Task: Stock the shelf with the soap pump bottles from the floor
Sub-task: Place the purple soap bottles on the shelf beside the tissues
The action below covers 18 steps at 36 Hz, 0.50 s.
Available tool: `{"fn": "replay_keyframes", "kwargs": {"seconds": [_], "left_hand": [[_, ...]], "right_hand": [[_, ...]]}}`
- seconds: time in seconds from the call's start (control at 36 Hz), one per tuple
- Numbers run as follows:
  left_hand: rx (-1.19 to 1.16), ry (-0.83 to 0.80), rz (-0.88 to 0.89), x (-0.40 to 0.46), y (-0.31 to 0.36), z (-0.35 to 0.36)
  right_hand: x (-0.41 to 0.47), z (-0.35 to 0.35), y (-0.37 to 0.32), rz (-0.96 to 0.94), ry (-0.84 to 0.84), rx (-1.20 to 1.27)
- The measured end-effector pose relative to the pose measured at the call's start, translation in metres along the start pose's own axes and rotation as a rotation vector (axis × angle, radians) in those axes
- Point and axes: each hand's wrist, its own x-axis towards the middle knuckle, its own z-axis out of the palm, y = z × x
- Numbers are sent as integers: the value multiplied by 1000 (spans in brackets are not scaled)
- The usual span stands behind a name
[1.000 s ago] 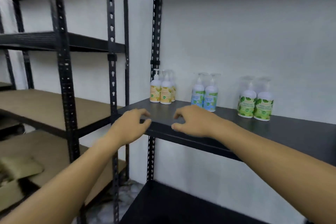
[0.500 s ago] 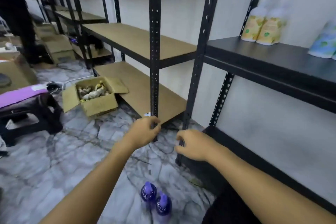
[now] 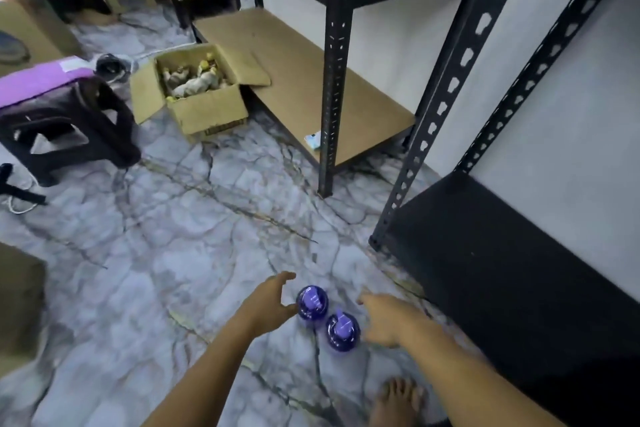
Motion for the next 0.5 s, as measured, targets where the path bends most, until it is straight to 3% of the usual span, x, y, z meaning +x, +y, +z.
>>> {"fn": "replay_keyframes", "kwargs": {"seconds": [0.11,0.22,0.5], "left_hand": [[-48,-59,16,10,-21,34],[-150,-7,58,23,-32,56],[-237,76,186,47,-48,79]], "right_hand": [[17,33,9,-23,-59,-20],[28,48,12,-92,-22,-57],[51,82,21,-140,95,158]]}}
